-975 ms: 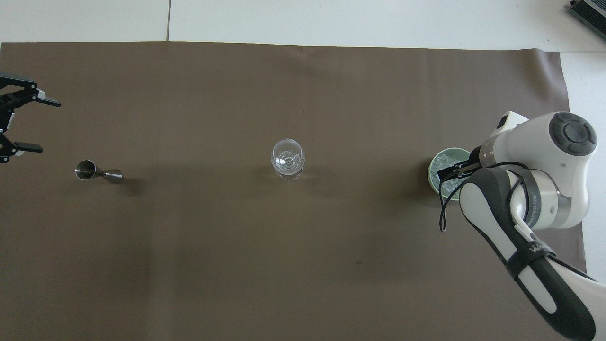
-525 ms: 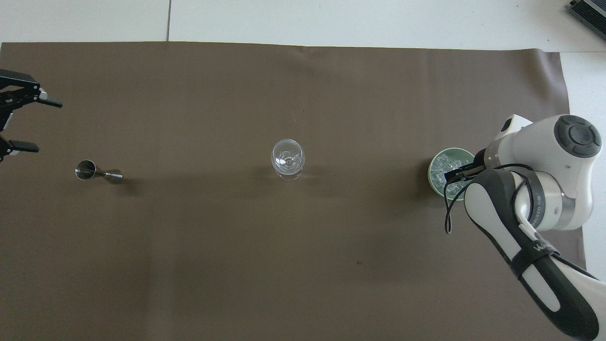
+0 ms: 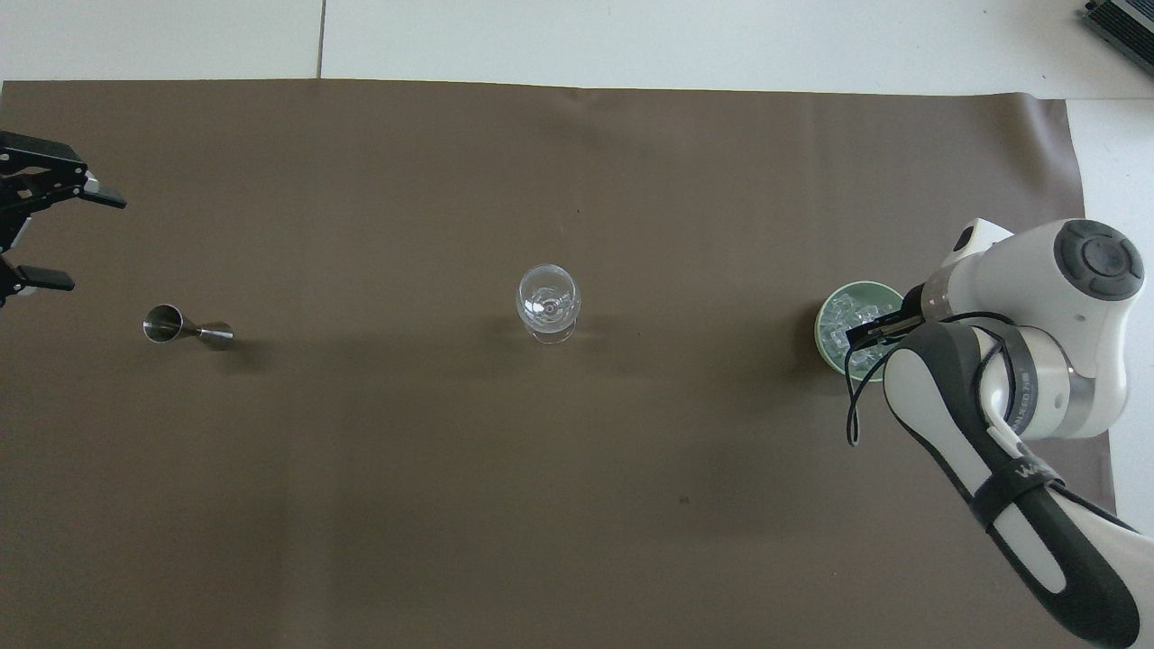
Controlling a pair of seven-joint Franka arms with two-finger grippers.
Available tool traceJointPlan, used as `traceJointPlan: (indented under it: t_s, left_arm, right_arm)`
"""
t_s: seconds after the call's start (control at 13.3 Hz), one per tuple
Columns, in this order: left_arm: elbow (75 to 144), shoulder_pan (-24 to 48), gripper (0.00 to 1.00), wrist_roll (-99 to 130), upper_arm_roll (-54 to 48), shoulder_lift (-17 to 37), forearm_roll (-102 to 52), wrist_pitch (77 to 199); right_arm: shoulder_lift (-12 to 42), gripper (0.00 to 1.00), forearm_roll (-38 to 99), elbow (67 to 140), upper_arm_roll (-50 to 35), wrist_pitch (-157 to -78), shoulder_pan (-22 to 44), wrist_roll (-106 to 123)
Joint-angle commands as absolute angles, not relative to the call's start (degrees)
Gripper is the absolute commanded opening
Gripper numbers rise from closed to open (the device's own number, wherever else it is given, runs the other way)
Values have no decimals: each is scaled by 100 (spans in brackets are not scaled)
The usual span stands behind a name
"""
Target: Pour wine and add ice with both arms
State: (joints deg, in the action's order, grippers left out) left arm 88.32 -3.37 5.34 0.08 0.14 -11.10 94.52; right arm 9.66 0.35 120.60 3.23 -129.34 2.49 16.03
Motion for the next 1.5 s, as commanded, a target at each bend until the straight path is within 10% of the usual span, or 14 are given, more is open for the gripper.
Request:
traceJointPlan:
  t_s: [0.0, 0.67, 1.43]
  left_arm:
    - [8983, 43, 100, 158, 282, -263, -644, 9247]
    - [9176, 238, 100, -535, 220, -607, -281, 8720]
    - [9263, 167, 100, -687, 281, -659, -246, 8412]
  right_arm:
    - [967, 51, 18, 12076, 281, -13025, 184, 1696]
    - [1028, 9, 26, 11892, 281, -12938, 193, 1521]
    - [545, 0, 132, 11181, 159, -11814, 360, 83]
